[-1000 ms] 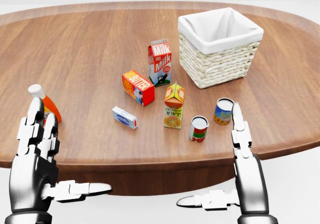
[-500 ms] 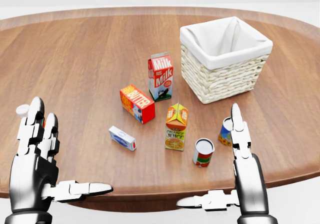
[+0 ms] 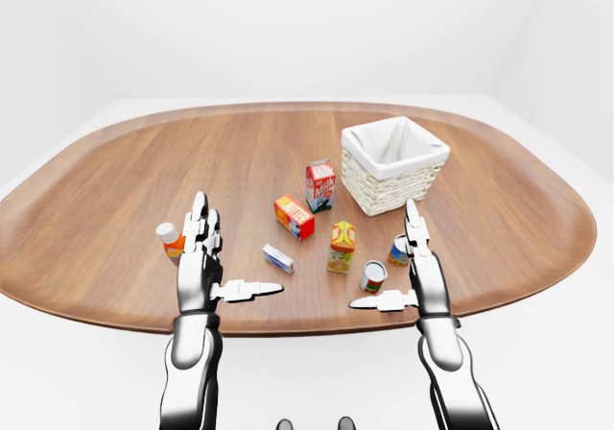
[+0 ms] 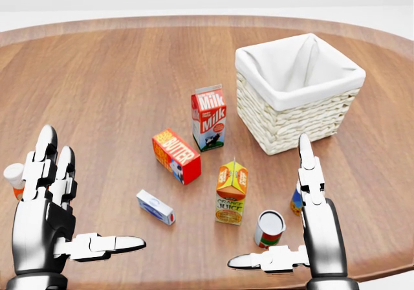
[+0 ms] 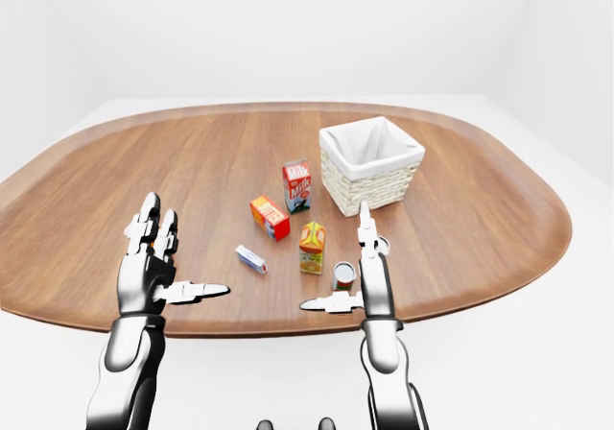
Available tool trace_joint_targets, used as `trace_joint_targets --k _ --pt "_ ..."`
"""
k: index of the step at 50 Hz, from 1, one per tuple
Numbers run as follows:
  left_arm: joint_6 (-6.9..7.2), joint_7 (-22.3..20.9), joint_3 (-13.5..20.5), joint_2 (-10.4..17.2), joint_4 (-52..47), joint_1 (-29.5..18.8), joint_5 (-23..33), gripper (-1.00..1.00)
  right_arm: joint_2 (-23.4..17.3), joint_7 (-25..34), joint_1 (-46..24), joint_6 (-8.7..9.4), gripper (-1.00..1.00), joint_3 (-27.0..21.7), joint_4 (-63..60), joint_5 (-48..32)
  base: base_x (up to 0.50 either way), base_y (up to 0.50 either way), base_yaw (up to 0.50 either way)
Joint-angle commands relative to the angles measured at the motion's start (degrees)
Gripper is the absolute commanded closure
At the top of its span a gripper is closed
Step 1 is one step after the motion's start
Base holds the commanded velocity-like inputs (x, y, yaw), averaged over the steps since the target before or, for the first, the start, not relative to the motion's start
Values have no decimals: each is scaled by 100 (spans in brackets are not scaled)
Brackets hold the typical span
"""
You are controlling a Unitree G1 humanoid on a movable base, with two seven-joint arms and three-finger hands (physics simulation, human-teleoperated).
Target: Pick up the alphabet soup and the tomato sauce, and put them in the basket.
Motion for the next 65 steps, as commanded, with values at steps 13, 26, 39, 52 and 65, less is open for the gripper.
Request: trace_joint_targets --k 13,26,39,52,65 --pt "0 -7 -8 2 49 3 -5 -100 4 10 10 0 -100 -5 16 7 21 0 0" --pt "0 -10 -15 0 22 2 -7 -100 -3 7 1 0 -100 -11 51 14 21 0 0" --pt "0 -3 -9 2 21 -1 0 -100 2 21 3 0 -100 -1 14 4 21 0 0" --pt "0 1 -10 -2 56 -5 5 -100 -4 12 2 0 -100 -1 59 6 21 0 0" --pt "0 3 -3 4 35 -9 1 -100 1 14 -3 0 -100 5 43 0 21 0 0"
